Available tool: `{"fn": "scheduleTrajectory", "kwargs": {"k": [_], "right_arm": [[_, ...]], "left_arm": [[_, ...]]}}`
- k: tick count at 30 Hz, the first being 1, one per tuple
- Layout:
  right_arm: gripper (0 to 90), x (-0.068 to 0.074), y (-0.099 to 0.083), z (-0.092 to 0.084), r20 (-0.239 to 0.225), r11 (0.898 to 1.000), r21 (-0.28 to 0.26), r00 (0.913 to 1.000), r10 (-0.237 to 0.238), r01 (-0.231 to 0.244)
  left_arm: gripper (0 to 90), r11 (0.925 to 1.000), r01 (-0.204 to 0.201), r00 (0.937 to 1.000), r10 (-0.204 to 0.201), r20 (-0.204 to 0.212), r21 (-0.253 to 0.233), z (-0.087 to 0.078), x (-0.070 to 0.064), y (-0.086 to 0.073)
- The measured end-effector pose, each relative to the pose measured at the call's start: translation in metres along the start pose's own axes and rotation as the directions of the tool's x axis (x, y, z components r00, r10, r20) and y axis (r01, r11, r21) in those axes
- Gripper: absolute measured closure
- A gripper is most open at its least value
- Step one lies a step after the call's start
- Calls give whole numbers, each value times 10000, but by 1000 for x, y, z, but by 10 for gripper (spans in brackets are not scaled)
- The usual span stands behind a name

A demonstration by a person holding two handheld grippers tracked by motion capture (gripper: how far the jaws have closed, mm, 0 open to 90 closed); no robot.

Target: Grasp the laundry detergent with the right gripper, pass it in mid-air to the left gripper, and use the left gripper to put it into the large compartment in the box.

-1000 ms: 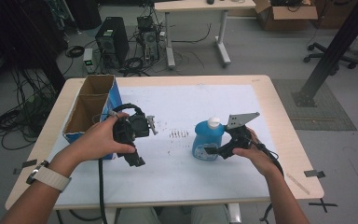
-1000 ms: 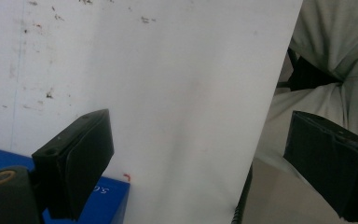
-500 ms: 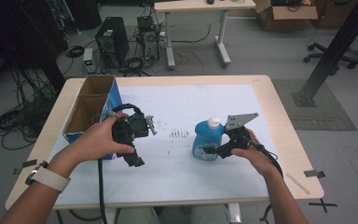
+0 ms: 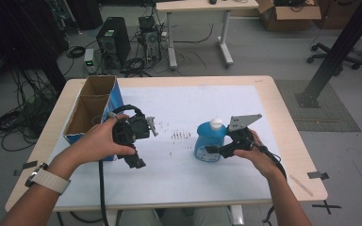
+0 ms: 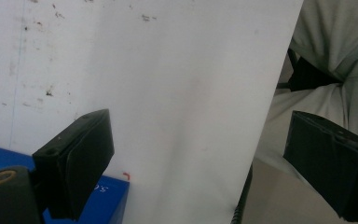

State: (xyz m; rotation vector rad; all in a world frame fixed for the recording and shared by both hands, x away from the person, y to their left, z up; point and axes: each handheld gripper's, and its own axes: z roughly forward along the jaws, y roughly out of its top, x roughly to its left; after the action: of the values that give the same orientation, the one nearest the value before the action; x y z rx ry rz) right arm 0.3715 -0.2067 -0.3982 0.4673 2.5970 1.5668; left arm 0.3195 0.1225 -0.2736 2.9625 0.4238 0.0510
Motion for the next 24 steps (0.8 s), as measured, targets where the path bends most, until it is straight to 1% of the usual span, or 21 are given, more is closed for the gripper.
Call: {"fn": "scheduleTrajectory", "kwargs": {"k": [4, 10, 22, 23, 24], "right_arm": [[363, -1, -2, -1, 4, 9999, -120, 9999, 106, -106], [401, 0, -4, -1, -23, 9999, -139, 10000, 48, -49], [415, 2, -3, -1, 107, 9997, -94, 9997, -221, 222], [417, 2, -2, -1, 117, 9997, -74, 9997, -234, 235], [421, 2, -2, -1, 121, 9997, -51, 9996, -243, 244]], "left_arm": [[85, 10000, -32, 10000, 32, -4, 41, 0, 0, 0], [85, 10000, -1, 10000, 1, 9, 7, 0, 0, 0], [85, 10000, 17, 10000, -17, 3, 5, 0, 0, 0], [85, 10000, -30, 10000, 30, 2, 46, 0, 0, 0], [85, 10000, 14, 10000, -14, -3, 15, 0, 0, 0]]}}
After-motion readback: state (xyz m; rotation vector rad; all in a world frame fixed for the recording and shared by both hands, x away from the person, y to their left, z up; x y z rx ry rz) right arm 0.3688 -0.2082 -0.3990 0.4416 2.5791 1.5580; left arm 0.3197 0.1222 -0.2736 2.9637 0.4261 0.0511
